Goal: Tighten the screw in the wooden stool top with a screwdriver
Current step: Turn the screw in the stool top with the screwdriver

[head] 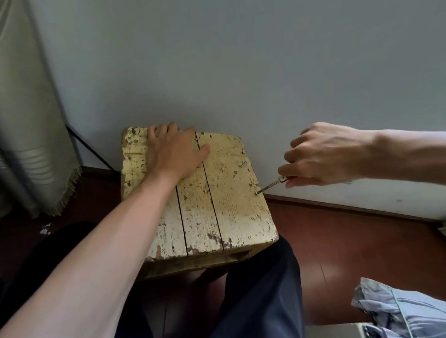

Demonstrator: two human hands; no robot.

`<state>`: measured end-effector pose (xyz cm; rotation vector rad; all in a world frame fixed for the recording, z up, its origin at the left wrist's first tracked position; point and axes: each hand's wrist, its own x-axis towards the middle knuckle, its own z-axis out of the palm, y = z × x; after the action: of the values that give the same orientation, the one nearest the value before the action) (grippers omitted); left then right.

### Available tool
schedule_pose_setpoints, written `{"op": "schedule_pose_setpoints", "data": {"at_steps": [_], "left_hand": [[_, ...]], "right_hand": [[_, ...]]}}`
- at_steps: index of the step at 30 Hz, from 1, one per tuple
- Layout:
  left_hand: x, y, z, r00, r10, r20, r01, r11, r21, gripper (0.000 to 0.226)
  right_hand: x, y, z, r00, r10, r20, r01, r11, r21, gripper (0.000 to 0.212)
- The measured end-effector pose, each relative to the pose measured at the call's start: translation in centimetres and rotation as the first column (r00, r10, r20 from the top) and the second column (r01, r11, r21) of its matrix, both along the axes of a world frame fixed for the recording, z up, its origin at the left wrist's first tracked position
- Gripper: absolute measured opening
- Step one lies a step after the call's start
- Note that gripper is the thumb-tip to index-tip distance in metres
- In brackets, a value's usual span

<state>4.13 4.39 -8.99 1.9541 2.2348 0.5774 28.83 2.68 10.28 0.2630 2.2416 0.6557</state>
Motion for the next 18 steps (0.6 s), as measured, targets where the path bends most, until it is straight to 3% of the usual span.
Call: {"op": "schedule_pose_setpoints", "data": {"at_steps": [4, 8, 11, 12, 14, 16, 18], "left_hand": [[0.0, 0.1, -0.1, 1.000, 0.001, -0.003, -0.001, 1.000, 0.000, 0.067], [-0.1, 0.3, -0.2, 1.000, -0.001, 0.009, 0.001, 1.000, -0.004, 0.067], [-0.1, 0.3, -0.3, 1.000, 0.000, 0.017, 0.000, 1.000, 0.001, 0.066], [-0.1, 0.3, -0.3, 1.000, 0.000, 0.021, 0.000, 1.000, -0.001, 0.066], [-0.1, 0.2, -0.2, 1.000, 0.002, 0.024, -0.002, 1.000, 0.000, 0.064], [0.0, 0.1, -0.1, 1.000, 0.001, 0.024, -0.001, 1.000, 0.000, 0.063], [0.1, 0.0, 0.0, 1.000, 0.002, 0.024, -0.002, 1.000, -0.005, 0.063]], "right_hand": [[0.2, 0.3, -0.5, 0.991, 0.128, -0.040, -0.128, 0.992, 0.017, 0.078], [0.4, 0.8, -1.2, 0.953, 0.089, -0.291, -0.102, 0.994, -0.028, 0.073], [-0.1, 0.4, -2.1, 0.941, -0.115, -0.317, 0.128, 0.992, 0.021, 0.087], [-0.1, 0.3, -2.6, 0.898, -0.233, -0.372, 0.256, 0.967, 0.011, 0.088], [-0.1, 0.3, -3.2, 0.724, -0.454, -0.519, 0.477, 0.873, -0.099, 0.081], [0.0, 0.4, -3.4, 0.614, -0.541, -0.575, 0.566, 0.809, -0.157, 0.077], [0.1, 0.3, -3.4, 0.611, -0.571, -0.548, 0.589, 0.791, -0.166, 0.074]]}}
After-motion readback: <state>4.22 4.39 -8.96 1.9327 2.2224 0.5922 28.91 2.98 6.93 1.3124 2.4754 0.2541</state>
